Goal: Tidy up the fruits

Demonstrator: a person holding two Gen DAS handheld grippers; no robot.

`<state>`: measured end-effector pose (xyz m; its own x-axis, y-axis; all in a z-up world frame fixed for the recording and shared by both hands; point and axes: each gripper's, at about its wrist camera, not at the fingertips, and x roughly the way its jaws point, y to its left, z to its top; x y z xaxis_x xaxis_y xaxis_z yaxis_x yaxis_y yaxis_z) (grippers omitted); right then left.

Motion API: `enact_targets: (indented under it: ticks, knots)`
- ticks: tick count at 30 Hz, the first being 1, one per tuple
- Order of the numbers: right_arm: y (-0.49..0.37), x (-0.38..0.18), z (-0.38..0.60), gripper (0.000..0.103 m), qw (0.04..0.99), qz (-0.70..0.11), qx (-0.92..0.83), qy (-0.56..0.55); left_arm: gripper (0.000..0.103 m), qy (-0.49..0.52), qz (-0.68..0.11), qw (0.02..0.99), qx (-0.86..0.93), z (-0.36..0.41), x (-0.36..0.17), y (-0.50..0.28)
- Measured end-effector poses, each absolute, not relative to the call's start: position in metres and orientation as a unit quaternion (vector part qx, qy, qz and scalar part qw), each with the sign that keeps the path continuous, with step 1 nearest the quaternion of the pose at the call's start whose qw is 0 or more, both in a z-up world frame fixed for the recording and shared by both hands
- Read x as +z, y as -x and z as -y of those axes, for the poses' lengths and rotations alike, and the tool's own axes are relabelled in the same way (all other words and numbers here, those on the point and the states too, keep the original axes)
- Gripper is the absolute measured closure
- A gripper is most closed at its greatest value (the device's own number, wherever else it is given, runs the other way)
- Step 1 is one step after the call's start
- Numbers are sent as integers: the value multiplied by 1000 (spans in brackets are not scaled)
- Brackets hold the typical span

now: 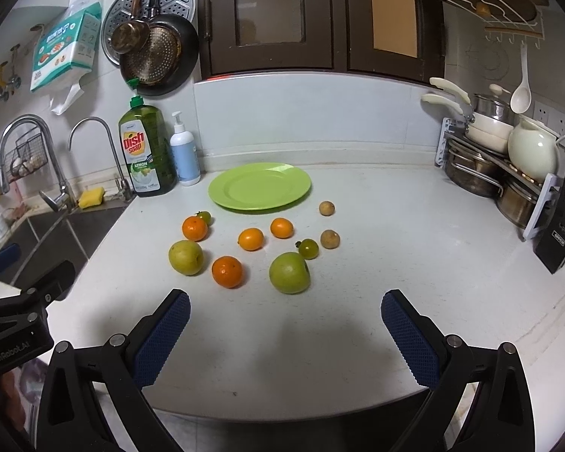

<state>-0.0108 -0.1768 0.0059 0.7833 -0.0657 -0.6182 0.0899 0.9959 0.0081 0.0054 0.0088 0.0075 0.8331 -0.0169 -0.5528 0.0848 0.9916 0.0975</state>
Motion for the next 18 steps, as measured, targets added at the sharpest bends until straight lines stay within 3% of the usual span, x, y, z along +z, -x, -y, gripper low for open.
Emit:
enact_targets:
  ticks: [18]
  knots:
    - [5, 4, 177, 0, 944, -329, -37, -15, 0, -60, -292, 954, -27, -8, 5, -11]
